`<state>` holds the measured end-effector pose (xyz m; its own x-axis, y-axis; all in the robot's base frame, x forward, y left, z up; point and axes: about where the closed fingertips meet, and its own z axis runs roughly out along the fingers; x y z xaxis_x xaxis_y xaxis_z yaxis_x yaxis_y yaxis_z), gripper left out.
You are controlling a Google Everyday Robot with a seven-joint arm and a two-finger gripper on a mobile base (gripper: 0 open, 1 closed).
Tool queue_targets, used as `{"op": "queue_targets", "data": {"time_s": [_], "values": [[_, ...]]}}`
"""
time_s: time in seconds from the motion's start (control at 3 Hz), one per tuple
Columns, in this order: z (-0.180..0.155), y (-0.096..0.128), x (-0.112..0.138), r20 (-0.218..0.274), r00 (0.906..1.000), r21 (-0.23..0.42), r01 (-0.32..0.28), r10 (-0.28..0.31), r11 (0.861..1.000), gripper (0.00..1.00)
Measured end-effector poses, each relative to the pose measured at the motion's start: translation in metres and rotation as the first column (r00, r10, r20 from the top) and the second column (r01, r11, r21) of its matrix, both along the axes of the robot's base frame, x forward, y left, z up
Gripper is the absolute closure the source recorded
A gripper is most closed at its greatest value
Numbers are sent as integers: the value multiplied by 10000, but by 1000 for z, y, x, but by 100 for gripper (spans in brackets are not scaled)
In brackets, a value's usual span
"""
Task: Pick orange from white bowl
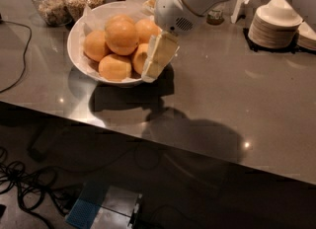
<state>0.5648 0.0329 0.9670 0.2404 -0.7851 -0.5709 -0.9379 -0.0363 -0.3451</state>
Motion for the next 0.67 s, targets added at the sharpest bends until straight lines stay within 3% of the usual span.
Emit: {"op": "queue_targets", "data": {"time_s": [0.33, 0.67], "values": [[11, 12, 29, 617, 9979, 703, 154, -197, 9974, 0], [18, 27, 50, 876, 9962, 1178, -91, -12, 9930, 0]]}}
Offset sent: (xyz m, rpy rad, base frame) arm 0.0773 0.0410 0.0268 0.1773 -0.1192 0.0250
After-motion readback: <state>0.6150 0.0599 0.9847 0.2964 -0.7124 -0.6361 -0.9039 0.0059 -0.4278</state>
